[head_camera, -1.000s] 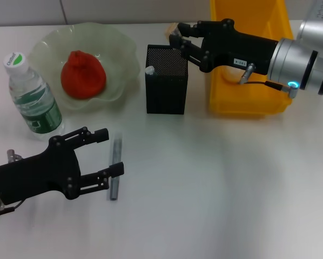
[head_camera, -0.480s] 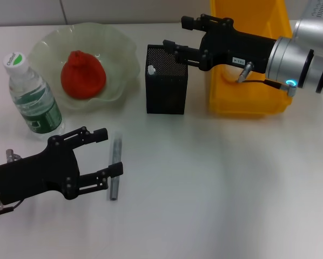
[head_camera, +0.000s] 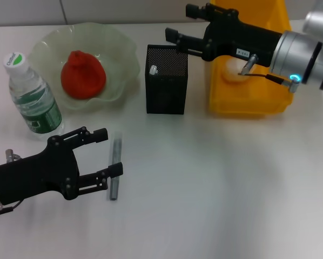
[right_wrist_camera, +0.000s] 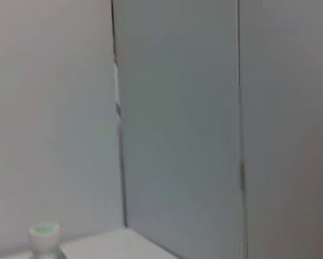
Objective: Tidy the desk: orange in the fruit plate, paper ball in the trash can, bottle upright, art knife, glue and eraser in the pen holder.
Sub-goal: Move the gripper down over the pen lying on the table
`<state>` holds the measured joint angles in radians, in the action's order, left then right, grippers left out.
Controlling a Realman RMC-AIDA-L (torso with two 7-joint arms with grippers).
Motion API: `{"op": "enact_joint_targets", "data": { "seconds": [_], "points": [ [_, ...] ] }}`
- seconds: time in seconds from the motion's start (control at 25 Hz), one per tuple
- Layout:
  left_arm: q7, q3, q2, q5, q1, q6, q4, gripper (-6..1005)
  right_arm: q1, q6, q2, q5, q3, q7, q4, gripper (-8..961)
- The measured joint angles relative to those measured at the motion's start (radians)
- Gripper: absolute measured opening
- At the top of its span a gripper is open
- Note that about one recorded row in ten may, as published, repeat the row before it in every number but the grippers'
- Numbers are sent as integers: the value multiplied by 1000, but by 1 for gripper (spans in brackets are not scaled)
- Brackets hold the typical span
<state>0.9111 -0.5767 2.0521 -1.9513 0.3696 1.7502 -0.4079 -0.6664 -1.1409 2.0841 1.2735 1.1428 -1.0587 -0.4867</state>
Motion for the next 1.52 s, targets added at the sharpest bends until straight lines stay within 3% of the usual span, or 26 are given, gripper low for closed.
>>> {"op": "enact_joint_targets", "data": {
  "seconds": [0.32, 0.48, 0.84, 1.2, 1.28, 1.52],
  "points": [
    [8, 1, -2, 0, 7, 3, 1, 798, 93, -289, -16, -13, 4, -27, -17, 759],
    [9, 2, -2, 0, 9, 4, 2, 798, 129, -341, -25, 16, 7, -26, -14, 758],
    [11, -2, 4, 0, 11, 18, 3, 798, 206, -353, -21, 242, 1, -26, -5, 757],
    [40, -6, 5, 0, 22, 17, -4, 799, 298, -350, -28, 287, -9, 52, 0, 757],
    [44, -6, 5, -1, 24, 15, -2, 799, 319, -367, -32, 311, -39, 61, 1, 756],
    [94, -1, 8, 0, 24, 38, -5, 798, 379, -503, -33, 470, -298, 139, -4, 756]
  ]
}}
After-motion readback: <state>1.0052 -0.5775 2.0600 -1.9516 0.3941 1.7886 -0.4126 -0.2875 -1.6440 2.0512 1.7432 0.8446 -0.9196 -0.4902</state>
